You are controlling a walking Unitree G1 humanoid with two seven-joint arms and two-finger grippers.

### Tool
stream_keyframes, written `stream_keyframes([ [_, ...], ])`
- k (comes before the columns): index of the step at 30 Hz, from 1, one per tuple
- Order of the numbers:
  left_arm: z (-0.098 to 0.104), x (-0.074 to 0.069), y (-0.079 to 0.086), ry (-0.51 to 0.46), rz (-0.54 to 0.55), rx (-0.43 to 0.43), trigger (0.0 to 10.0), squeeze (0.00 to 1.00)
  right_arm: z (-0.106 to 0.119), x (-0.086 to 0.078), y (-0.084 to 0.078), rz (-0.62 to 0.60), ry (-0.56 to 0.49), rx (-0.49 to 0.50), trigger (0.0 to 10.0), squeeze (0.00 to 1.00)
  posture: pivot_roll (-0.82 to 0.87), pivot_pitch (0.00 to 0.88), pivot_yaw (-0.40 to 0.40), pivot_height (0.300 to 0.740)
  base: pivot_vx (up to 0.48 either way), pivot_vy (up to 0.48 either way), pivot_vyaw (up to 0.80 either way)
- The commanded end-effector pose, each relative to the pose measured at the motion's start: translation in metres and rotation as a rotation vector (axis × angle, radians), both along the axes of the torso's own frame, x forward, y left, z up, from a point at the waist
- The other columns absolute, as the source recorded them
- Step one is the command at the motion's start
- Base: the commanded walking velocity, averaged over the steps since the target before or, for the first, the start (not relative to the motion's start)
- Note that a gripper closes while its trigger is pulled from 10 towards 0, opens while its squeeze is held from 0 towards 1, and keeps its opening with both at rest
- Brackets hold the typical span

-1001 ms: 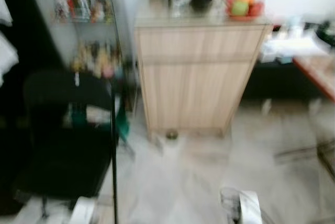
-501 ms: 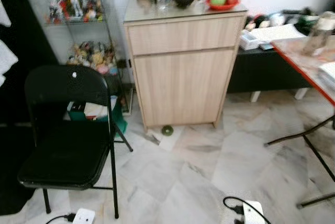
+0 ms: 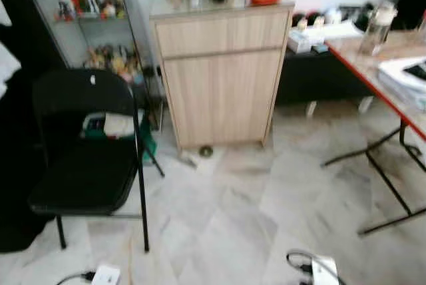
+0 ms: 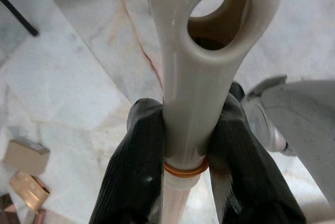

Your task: Sweep floor

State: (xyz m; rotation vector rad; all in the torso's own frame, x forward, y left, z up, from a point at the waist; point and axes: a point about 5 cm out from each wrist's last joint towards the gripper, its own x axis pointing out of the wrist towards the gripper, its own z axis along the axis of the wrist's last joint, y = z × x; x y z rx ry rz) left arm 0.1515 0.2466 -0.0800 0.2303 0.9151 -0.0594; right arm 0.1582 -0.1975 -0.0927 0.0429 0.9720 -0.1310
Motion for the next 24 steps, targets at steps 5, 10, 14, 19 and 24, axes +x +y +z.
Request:
stream_keyframes([
  [5,-0.0052,-0.0111,-0.0003,0.043,0.027,-0.024,10.0,0.00,-0.0040,-0.0085,0.0019,0.017,0.038,0.003,10.0,0.00,0.10,0.020,-0.001,0.740,-0.305,0.000,0.00],
  [10,-0.0050,-0.0108,-0.0003,0.042,0.025,-0.024,10.0,0.00,-0.0039,-0.0081,0.0028,0.015,0.035,0.005,10.0,0.00,0.10,0.014,0.000,0.740,-0.302,0.000,0.00],
  [14,-0.0048,-0.0102,-0.0006,0.040,0.023,-0.024,10.0,0.00,-0.0036,-0.0073,0.0031,0.013,0.031,0.007,10.0,0.00,0.10,0.006,-0.001,0.740,-0.303,0.000,0.00],
  [19,-0.0051,-0.0104,-0.0011,0.042,0.023,-0.024,10.0,0.00,-0.0029,-0.0056,0.0041,0.007,0.016,0.019,10.0,0.00,0.10,0.000,-0.002,0.740,-0.298,0.000,0.00],
  [24,-0.0059,-0.0115,-0.0003,0.056,0.021,-0.005,10.0,0.00,-0.0029,-0.0052,0.0053,0.018,0.020,0.019,10.0,0.00,0.10,0.000,-0.003,0.740,-0.112,0.000,0.00],
])
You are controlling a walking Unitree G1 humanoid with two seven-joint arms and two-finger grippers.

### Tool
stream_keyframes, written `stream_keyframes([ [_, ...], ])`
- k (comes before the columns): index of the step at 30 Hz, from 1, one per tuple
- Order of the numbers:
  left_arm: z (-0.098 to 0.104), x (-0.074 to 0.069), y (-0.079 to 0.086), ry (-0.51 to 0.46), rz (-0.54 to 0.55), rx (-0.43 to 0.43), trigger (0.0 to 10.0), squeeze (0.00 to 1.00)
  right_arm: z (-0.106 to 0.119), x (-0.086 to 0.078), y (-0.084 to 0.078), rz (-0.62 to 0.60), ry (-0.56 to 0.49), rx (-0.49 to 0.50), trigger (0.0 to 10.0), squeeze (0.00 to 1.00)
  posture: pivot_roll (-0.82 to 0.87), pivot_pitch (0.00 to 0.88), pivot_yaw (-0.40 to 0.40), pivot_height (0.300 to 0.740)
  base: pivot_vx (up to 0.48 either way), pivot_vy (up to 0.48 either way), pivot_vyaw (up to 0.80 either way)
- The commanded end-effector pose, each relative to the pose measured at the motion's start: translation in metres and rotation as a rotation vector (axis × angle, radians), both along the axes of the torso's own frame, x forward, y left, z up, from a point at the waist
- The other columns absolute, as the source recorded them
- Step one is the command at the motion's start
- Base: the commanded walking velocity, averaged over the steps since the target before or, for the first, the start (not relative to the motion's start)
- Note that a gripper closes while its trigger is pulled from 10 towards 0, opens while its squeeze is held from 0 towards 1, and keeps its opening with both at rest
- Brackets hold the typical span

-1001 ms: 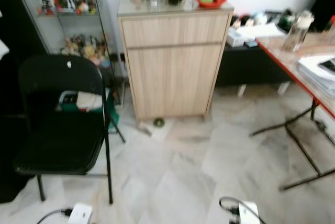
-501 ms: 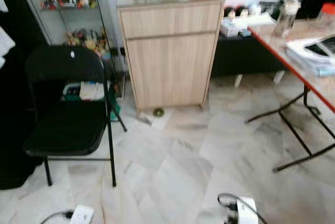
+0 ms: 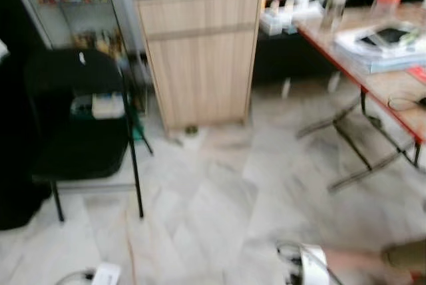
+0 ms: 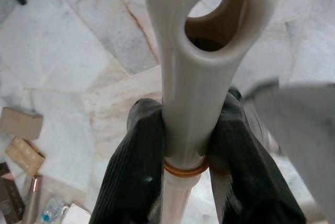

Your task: Sweep floor

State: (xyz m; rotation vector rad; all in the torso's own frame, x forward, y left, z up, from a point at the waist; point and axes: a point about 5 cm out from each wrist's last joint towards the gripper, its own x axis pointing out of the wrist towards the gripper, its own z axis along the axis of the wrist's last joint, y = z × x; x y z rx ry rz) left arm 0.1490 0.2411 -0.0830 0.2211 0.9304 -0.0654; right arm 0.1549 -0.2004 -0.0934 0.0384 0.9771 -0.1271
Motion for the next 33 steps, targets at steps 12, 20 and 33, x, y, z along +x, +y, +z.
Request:
stream_keyframes([
  [12,-0.0028,-0.0078,0.0047,0.043,0.015,0.014,10.0,0.00,-0.0024,-0.0014,0.0113,0.042,0.018,0.018,10.0,0.00,0.11,0.000,-0.004,0.740,0.000,0.000,0.22],
  [20,-0.0025,-0.0063,0.0033,0.036,0.023,0.004,10.0,0.00,-0.0023,-0.0003,0.0140,0.047,0.016,0.021,10.0,0.00,0.10,0.004,-0.007,0.740,0.000,0.000,0.80],
  [33,-0.0034,-0.0077,0.0026,0.042,0.032,-0.003,10.0,0.00,-0.0022,-0.0005,0.0125,0.055,0.018,0.013,10.0,0.00,0.10,0.017,-0.015,0.740,0.000,0.000,0.80],
])
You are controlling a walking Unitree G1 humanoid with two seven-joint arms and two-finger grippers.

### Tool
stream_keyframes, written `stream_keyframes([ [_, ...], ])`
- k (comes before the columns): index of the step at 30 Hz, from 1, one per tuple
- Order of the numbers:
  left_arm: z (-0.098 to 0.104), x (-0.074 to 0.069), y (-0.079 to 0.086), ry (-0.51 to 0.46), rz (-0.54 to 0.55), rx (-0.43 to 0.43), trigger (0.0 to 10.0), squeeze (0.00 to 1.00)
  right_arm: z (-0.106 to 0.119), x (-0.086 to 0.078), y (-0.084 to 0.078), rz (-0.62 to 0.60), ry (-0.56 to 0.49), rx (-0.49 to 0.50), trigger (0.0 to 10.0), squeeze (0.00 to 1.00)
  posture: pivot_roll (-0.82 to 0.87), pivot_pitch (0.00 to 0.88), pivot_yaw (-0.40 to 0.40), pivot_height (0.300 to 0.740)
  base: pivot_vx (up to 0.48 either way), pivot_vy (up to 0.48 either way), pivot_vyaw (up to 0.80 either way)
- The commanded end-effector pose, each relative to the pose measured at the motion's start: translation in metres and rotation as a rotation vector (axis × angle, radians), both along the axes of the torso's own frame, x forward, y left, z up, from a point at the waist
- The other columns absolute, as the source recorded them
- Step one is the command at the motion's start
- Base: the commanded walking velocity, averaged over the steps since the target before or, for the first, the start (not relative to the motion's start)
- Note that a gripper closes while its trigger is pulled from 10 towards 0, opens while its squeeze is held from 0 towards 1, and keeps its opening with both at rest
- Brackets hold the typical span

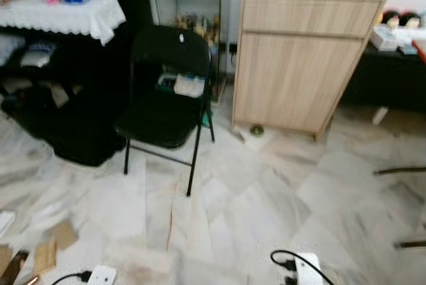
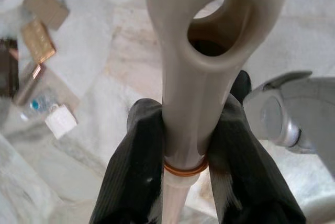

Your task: Sweep floor

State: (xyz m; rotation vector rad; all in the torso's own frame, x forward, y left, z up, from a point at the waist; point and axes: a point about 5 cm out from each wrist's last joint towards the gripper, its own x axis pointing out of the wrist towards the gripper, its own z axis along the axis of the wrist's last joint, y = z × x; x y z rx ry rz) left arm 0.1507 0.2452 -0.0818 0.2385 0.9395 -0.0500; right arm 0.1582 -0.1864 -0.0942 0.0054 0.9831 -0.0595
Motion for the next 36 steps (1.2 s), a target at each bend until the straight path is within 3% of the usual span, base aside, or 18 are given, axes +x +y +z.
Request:
stream_keyframes([
  [1,-0.0048,-0.0097,-0.0017,0.034,0.027,-0.026,10.0,0.00,-0.0013,-0.0035,-0.0017,-0.017,0.011,0.009,10.0,0.00,0.10,0.018,-0.016,0.740,0.000,0.000,0.80],
  [36,-0.0090,-0.0147,-0.0099,0.048,0.048,-0.045,10.0,0.00,0.0021,0.0047,-0.0016,0.023,-0.003,0.002,10.0,0.00,0.10,0.028,-0.038,0.740,0.000,0.000,0.80],
])
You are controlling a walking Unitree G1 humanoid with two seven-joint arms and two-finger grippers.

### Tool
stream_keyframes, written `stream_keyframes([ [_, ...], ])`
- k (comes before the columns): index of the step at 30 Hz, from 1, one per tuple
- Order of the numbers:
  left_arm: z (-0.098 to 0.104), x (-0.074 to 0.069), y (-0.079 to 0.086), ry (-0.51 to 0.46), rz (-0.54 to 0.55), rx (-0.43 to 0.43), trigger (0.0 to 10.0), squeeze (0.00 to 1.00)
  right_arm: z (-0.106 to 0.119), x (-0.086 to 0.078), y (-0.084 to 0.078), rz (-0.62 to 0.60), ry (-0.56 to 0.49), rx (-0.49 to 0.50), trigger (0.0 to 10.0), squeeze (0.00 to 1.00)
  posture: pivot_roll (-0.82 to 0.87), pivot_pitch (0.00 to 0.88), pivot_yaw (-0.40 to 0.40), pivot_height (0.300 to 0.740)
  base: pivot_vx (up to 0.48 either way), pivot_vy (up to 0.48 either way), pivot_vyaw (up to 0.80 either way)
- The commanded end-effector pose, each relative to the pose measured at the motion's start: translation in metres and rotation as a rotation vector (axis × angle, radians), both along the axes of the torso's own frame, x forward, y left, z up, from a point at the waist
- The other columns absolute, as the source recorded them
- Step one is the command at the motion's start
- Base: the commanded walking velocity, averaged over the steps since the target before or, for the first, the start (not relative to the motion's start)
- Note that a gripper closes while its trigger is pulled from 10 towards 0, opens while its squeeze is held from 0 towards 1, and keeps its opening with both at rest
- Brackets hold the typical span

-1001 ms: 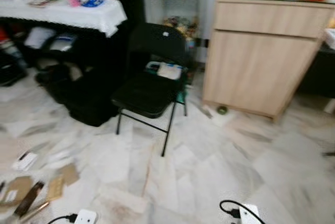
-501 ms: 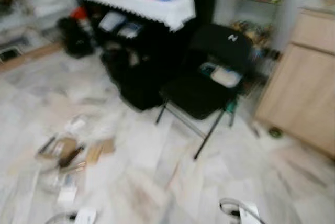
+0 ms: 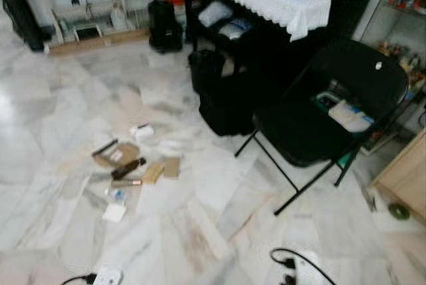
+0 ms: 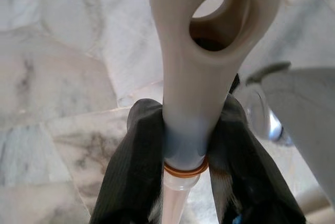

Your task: Sweep floor

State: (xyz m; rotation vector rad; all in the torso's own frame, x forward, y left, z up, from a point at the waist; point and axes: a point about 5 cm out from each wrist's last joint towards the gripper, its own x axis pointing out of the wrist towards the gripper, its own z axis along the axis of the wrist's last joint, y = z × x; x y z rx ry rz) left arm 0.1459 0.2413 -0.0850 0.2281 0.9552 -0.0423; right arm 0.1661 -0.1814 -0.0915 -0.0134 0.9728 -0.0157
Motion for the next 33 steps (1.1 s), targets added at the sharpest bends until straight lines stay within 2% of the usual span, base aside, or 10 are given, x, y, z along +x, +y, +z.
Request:
stream_keyframes([
  [1,-0.0059,-0.0101,-0.0062,0.034,0.036,-0.040,10.0,0.00,-0.0006,-0.0032,-0.0065,-0.021,0.007,-0.002,10.0,0.00,0.10,0.029,-0.038,0.740,0.000,0.000,0.80],
  [33,-0.0095,-0.0138,-0.0131,0.043,0.103,-0.066,10.0,0.00,0.0014,0.0012,-0.0076,0.010,0.001,-0.006,10.0,0.00,0.09,0.023,-0.061,0.740,0.000,0.000,0.80],
])
